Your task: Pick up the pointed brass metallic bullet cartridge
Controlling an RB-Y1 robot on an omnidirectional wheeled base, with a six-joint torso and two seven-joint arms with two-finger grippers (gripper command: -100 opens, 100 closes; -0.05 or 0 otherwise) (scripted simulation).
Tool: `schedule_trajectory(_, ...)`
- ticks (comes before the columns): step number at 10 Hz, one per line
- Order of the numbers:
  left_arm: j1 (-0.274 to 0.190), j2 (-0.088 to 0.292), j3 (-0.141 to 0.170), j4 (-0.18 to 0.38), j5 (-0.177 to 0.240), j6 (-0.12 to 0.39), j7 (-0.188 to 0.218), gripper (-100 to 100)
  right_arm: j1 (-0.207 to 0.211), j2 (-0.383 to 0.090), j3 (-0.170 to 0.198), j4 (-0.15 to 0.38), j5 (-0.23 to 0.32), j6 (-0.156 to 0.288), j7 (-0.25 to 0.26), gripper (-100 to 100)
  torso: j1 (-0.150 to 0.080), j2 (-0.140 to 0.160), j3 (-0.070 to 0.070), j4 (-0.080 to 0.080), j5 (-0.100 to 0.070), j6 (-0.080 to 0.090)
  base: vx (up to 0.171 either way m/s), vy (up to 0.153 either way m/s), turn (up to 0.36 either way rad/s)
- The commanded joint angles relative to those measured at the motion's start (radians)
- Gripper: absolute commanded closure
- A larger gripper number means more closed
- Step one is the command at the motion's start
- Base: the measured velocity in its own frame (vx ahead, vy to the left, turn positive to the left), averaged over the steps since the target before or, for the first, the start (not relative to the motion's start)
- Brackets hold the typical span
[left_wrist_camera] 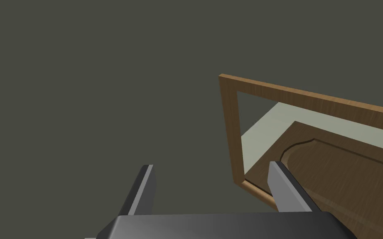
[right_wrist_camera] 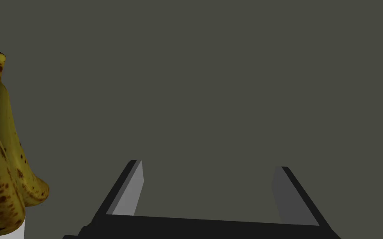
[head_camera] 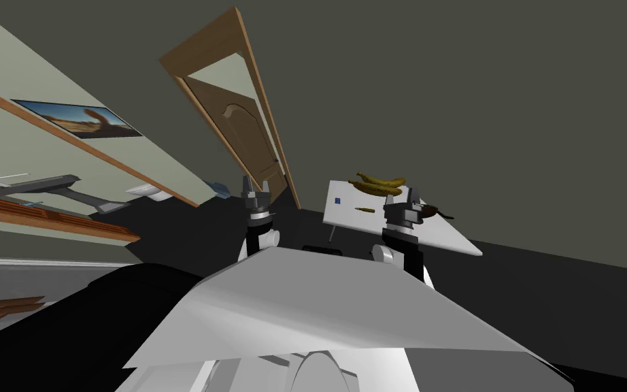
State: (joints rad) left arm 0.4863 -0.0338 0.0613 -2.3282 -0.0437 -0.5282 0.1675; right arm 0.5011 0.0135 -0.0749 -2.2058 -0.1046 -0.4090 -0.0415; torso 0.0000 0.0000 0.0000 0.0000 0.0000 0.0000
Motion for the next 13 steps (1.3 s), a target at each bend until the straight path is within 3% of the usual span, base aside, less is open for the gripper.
schedule_trajectory(1, 0.0, 0.0, 0.0, 0.0, 0.0, 0.0, 0.0, 0, 0.009, -0.034, 0.006, 0.002, -0.003, 0.001, 0.001, -100, 0.0, 0.0, 0.0, 0.0, 0.0, 0.0, -0.018, 0.013, -0.013)
schedule_trajectory(13, 0.0, 0.0, 0.0, 0.0, 0.0, 0.0, 0.0, 0, 0.12, -0.364, 0.074, 0.092, -0.042, 0.02, 0.038, -100, 0.005, 0.004, 0.003, 0.001, 0.001, 0.0, -0.059, 0.058, 0.009)
